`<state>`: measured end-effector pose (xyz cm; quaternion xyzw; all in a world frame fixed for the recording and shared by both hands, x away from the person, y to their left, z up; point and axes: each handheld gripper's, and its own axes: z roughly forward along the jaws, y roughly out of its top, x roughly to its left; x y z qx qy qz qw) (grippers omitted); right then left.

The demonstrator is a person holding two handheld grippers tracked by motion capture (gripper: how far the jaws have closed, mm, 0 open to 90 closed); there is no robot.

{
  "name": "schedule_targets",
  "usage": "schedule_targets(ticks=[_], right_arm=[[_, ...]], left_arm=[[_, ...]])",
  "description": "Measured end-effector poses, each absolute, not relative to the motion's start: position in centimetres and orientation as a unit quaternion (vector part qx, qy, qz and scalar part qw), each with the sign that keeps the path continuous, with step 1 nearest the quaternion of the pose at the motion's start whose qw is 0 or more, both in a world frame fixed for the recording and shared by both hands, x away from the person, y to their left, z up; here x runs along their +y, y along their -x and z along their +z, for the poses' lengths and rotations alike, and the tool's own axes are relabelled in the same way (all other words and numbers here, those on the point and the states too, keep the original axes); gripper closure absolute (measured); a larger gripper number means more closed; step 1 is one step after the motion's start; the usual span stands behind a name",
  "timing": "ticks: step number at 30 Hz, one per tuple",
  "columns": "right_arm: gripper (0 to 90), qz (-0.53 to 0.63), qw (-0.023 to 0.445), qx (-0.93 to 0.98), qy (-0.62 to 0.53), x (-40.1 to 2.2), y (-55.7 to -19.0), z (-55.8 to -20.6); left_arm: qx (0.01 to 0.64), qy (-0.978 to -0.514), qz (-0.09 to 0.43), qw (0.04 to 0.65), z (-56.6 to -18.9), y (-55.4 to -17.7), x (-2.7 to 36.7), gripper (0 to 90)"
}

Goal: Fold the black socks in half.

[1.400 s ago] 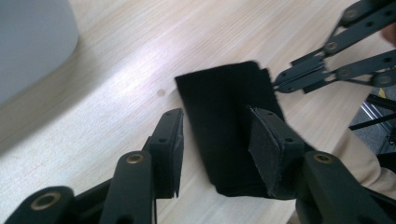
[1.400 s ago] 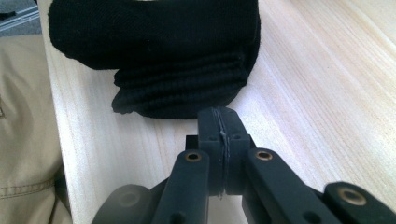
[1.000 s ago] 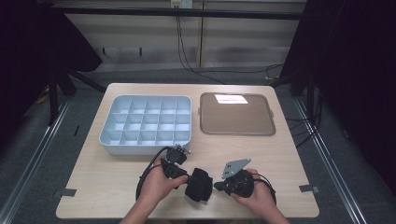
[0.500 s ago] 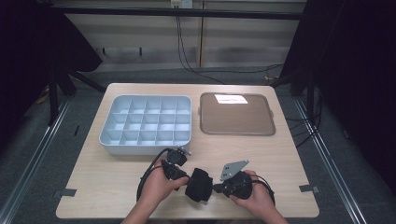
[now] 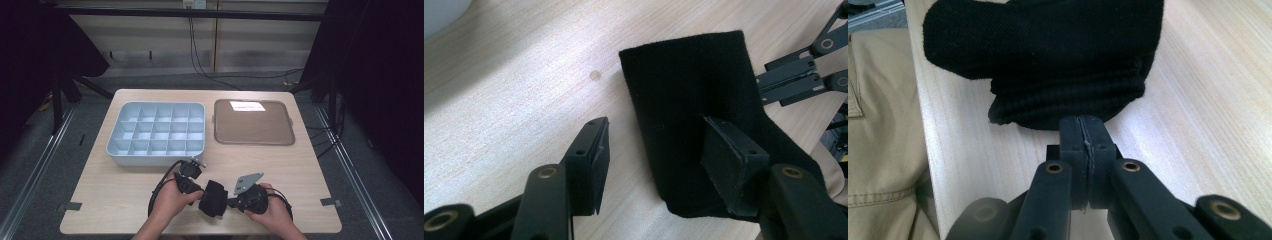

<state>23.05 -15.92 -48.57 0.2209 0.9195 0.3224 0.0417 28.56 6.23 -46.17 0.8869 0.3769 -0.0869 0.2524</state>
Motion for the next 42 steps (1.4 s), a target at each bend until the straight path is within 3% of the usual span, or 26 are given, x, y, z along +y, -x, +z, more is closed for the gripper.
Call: schedule_targets(ticks=[42], right_arm=[[89.1,0.315,0.045,0.922,-0.219,-15.7,-23.1,-48.8]], left_arm=[[0.375,-0.89,-0.081,0.247,-47.0,-28.0,4.0,42.5]])
